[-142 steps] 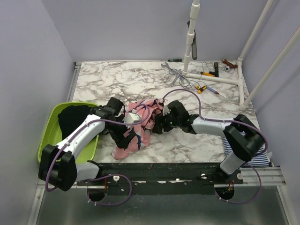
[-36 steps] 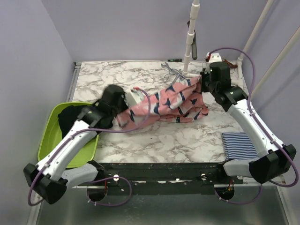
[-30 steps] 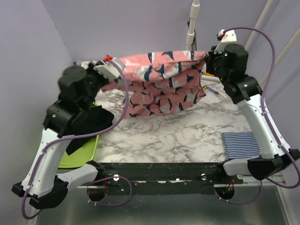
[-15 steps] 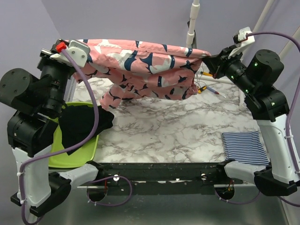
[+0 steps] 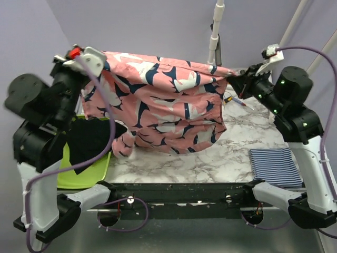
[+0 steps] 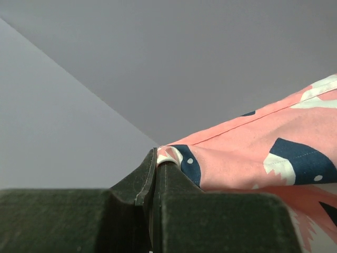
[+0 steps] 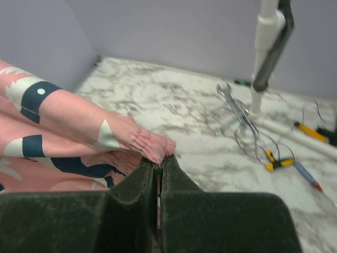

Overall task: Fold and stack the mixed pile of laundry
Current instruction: Flatten out the shorts at the center of the board.

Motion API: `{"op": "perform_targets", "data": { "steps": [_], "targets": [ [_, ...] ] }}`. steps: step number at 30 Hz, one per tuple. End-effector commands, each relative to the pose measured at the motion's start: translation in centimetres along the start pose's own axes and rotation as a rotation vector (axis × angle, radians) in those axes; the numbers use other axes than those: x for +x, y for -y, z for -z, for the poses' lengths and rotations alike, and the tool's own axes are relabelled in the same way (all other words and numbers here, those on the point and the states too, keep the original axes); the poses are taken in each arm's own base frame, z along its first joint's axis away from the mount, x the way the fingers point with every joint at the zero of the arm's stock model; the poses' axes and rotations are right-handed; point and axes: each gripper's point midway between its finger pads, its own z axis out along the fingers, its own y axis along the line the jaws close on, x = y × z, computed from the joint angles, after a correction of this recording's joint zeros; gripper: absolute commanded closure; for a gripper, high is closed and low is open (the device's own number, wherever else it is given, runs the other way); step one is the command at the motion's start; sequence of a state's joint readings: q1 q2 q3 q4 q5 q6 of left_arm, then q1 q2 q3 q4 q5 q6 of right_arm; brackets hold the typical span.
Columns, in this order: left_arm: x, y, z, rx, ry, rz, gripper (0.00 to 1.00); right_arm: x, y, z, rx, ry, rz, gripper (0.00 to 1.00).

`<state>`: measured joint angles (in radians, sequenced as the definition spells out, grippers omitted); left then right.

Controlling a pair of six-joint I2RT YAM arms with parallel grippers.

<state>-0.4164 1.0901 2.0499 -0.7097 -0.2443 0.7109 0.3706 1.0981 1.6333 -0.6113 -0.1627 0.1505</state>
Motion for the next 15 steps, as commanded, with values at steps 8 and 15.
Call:
{"op": "perform_targets", "data": {
  "steps": [8, 15],
  "targets": [
    [15.1, 20.5, -16.2, 0.421, -0.254, 0.026, 1.00, 20.2, 17.2, -5.0, 0.718, -0.387, -0.050, 1.00],
    [22.9, 27.0, -23.6, 0.438, -0.355, 0.003, 1.00, 26.8, 21.2, -10.8, 0.728, -0.530, -0.075, 1.00]
  ]
}}
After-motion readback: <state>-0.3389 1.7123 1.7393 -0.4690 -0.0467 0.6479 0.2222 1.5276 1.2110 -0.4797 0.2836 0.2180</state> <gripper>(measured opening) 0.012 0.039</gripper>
